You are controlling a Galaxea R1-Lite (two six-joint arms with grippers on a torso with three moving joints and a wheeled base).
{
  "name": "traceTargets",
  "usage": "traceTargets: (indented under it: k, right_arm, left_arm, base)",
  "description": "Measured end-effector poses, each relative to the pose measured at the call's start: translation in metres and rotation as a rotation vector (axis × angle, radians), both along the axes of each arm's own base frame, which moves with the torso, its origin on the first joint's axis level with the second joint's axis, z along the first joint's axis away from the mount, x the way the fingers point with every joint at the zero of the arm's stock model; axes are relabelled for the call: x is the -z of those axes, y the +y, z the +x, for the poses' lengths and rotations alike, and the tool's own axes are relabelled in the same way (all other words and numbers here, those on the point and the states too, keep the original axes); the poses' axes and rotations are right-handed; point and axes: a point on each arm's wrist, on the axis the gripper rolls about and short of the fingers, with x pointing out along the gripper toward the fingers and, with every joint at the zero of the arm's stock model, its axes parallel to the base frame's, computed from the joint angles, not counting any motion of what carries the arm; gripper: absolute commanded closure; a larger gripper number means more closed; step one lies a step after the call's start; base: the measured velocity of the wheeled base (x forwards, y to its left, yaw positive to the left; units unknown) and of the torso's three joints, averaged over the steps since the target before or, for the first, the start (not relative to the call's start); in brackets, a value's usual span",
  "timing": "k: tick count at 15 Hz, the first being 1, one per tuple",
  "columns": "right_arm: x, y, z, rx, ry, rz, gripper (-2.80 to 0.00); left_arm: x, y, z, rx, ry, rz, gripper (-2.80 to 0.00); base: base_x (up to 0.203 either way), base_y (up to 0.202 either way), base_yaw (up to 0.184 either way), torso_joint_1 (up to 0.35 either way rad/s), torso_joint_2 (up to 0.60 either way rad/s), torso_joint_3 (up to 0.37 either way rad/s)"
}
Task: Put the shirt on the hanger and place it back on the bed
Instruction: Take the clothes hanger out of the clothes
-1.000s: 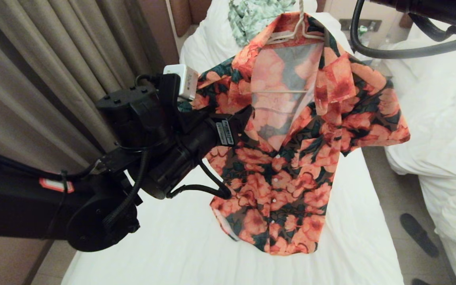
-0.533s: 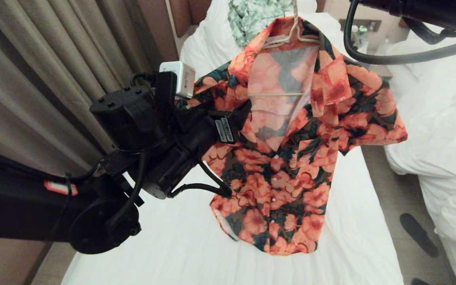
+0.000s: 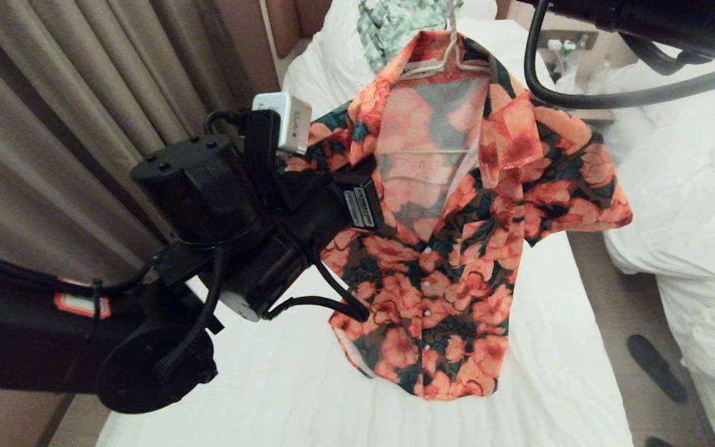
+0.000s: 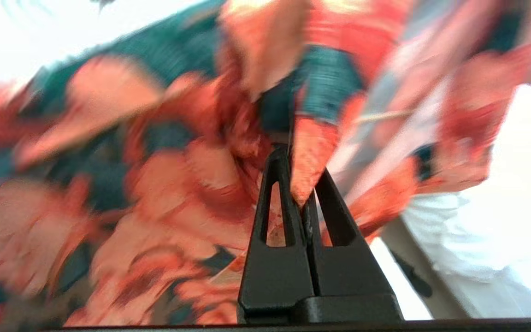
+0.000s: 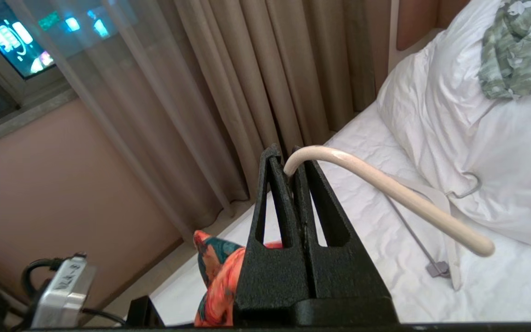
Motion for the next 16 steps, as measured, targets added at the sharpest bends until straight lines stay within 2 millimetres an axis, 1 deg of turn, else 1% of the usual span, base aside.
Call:
traceTargets:
  k: [2,6,8,9,12,14,16]
  right_arm:
    - [0.001,0.005,-0.002,-0.008,0.001,0.0,0.0]
    - [0.003,0.009,0.0,-0.014,0.003,-0.004,0.0]
    - [0.004,0.01,0.001,-0.013,0.003,-0.006,0.0]
    - [0.004,0.01,0.001,-0.013,0.001,-0.006,0.0]
    - [0.003,0.009,0.001,-0.008,-0.008,-0.013,0.0]
    - [0.002,0.008,0.0,-0.006,-0.011,-0.011,0.0]
    - [0.001,0.007,-0.001,-0.004,-0.012,-0.009,0.0]
  left_arm:
    - [-0.01,-0.001,-0.011,0.025,-0.017,-0.027,0.0]
    - [-0.029,0.0,-0.034,0.064,-0.051,-0.074,0.0]
    - [-0.034,-0.001,-0.047,0.1,-0.048,-0.08,0.0]
    - [-0.034,-0.002,-0.052,0.116,-0.037,-0.07,0.0]
    - [-0.029,-0.003,-0.056,0.147,-0.016,-0.055,0.0]
    - [-0.023,-0.003,-0.05,0.142,0.001,-0.032,0.0]
    - [-0.022,0.0,-0.042,0.114,0.011,-0.022,0.0]
  base:
    - [0.0,0.0,0.0,0.0,0.0,0.0]
    - [0.0,0.0,0.0,0.0,0.0,0.0]
    - [0.0,0.0,0.0,0.0,0.0,0.0]
    - [0.0,0.0,0.0,0.0,0.0,0.0]
    - [0.0,0.0,0.0,0.0,0.0,0.0]
    - [0.0,0.0,0.0,0.0,0.0,0.0]
    - [0.0,0.0,0.0,0.0,0.0,0.0]
